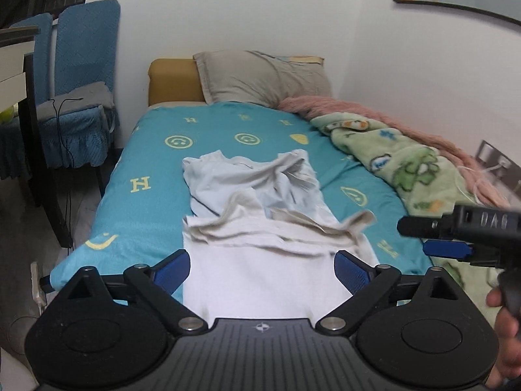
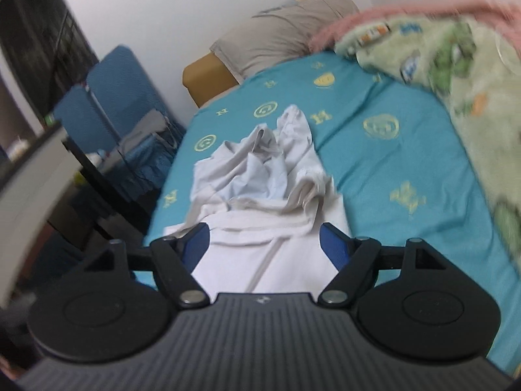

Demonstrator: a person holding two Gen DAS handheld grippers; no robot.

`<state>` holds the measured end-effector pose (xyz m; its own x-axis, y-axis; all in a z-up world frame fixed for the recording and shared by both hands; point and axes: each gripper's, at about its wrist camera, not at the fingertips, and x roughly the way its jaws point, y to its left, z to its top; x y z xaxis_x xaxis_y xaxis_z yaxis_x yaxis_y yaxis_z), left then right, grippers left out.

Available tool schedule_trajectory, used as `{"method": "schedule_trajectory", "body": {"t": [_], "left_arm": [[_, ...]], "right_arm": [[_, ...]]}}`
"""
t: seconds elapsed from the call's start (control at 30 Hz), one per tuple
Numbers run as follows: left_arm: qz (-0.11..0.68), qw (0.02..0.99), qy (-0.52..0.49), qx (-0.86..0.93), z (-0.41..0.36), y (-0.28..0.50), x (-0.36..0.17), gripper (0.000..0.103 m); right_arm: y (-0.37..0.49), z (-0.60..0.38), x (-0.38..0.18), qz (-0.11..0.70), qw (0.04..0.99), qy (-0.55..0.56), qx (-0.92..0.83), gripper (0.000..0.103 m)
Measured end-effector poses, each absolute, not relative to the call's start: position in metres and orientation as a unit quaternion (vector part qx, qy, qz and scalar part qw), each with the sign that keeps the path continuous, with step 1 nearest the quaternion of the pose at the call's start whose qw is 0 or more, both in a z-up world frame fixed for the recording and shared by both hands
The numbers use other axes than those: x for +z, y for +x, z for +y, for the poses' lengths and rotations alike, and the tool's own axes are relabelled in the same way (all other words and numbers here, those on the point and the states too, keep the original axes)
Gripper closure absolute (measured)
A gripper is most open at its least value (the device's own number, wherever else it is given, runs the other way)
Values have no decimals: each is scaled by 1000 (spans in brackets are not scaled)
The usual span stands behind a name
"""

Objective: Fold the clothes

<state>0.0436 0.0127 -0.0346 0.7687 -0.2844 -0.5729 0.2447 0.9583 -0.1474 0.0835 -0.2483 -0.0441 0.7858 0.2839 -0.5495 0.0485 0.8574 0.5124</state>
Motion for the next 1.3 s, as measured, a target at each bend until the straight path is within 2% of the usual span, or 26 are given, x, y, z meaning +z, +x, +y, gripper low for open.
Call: {"method": "schedule_trajectory", "body": {"t": [0.2,0.33,0.43,0.47,0.67,1.0,1.03,1.1,1.13,1.2,1.3], "left_arm": [[372,907,-115,-157,25,45,-52,6],[429,876,-170,-143,35,58,-77,6],[450,859,-201,-136,44,62,-89,6],[453,856,-211,-134,47,63,-91,6],[467,843,-237,-124,51,68,-101,6],[499,814,-282,-98,54,81,-119,6],[499,811,-289,-96,55,82,-121,6],[499,807,-301,-93,57,82,-122,6],[497,806,-306,-94,57,82,-121,6],[496,804,-311,-105,55,82,-120,7],[495,796,-322,-132,51,81,-116,8]], "right_arm": [[58,-292,-90,373,801,466,49,26],[51,-296,-123,403,738,540,31,26],[52,-288,-139,417,711,566,23,27],[53,-285,-144,421,704,572,18,31],[56,-287,-173,435,685,584,-38,36],[66,-294,-183,390,687,611,-49,38],[67,-295,-184,388,688,611,-51,41],[69,-296,-187,389,688,610,-58,59],[69,-297,-188,391,686,610,-62,65],[69,-298,-188,392,688,608,-64,85],[69,-297,-184,391,695,601,-60,93]]}}
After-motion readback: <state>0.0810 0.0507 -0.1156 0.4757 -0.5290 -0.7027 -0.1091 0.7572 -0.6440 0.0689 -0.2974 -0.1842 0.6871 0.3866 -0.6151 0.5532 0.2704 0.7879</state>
